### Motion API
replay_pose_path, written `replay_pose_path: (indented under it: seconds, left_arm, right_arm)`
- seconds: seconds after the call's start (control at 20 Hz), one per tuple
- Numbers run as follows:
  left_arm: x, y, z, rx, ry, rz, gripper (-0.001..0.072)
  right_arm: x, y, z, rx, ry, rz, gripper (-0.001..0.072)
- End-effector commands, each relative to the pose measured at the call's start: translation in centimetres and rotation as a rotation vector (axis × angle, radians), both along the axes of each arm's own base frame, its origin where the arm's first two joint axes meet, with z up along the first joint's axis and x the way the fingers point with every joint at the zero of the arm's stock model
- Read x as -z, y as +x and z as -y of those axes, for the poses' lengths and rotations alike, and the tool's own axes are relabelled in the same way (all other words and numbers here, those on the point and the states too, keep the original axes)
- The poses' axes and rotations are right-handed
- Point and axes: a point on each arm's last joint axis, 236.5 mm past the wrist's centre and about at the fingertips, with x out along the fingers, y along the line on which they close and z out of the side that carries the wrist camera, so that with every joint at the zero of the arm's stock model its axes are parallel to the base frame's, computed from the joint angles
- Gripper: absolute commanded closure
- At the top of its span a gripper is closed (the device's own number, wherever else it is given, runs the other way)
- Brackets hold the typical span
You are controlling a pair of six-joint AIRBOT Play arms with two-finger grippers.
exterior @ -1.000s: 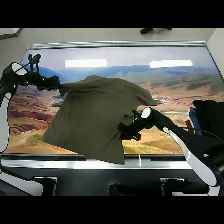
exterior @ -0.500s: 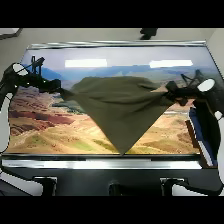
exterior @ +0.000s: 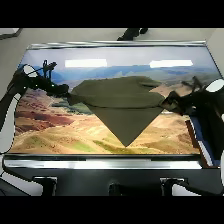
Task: Fold the shirts.
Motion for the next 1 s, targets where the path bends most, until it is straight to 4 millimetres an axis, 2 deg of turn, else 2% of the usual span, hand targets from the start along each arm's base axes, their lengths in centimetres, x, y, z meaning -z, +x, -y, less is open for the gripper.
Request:
replay_pose_path:
  seconds: [0.0, 0.1, 0.15, 0.2, 0.3, 0.4, 0.55, 0.6, 0.65, 0.7, 0.75, 0.85, 0.9, 0.95]
  left_arm:
    - [0.1, -0.6, 0.5, 0.028, 0.001, -0.017, 0.0672]
    - [0.2, -1.0, 0.5, 0.036, 0.0, -0.034, 0.0672]
    - [0.2, -1.2, 0.5, 0.043, 0.0, -0.04, 0.0672]
    - [0.3, -1.4, 0.5, 0.045, 0.0, -0.046, 0.0672]
    - [0.2, -1.6, 0.6, 0.048, 0.0, -0.053, 0.0672]
    - [0.2, -1.7, 0.6, 0.051, -0.001, -0.057, 0.0672]
    - [0.2, -1.8, 0.6, 0.052, -0.001, -0.059, 0.0672]
    - [0.2, -1.8, 0.6, 0.052, -0.001, -0.06, 0.0672]
    - [0.2, -1.9, 0.6, 0.054, -0.001, -0.065, 0.0672]
    - [0.2, -2.2, 0.6, 0.059, -0.002, -0.076, 0.0672]
    - [0.2, -2.6, 0.6, 0.067, -0.002, -0.092, 0.0672]
    - [-1.1, -3.0, 0.4, 0.07, -0.002, -0.08, 0.0673]
    - [-2.8, -2.7, 0.3, 0.076, 0.003, -0.031, 0.0673]
    - [-5.6, -2.3, 0.2, 0.105, 0.016, 0.061, 0.0674]
  right_arm:
    - [4.1, -10.1, -6.1, -0.255, 0.057, -0.244, 0.0093]
    - [8.5, -14.4, -9.3, -0.284, 0.066, -0.322, 0.0094]
    - [9.8, -15.4, -11.6, -0.262, 0.115, -0.332, 0.0099]
    - [10.2, -15.6, -13.8, -0.242, 0.171, -0.313, 0.0099]
    - [10.9, -14.7, -16.7, -0.221, 0.192, -0.238, 0.0099]
    - [11.4, -12.8, -18.2, -0.136, 0.16, -0.17, 0.01]
    - [10.8, -10.8, -20.4, -0.031, 0.204, -0.111, 0.0109]
    - [10.8, -10.6, -20.9, -0.018, 0.215, -0.103, 0.0154]
    - [10.7, -10.5, -21.3, -0.016, 0.222, -0.1, 0.0272]
    - [10.7, -10.6, -21.3, -0.025, 0.22, -0.097, 0.0562]
    - [10.5, -10.7, -21.3, -0.057, 0.212, -0.094, 0.067]
    - [9.3, -9.7, -20.0, -0.225, 0.095, 0.002, 0.0671]
    - [7.6, -8.2, -18.4, -0.331, -0.024, 0.087, 0.0671]
    - [4.9, -6.2, -16.5, -0.417, -0.157, 0.183, 0.0671]
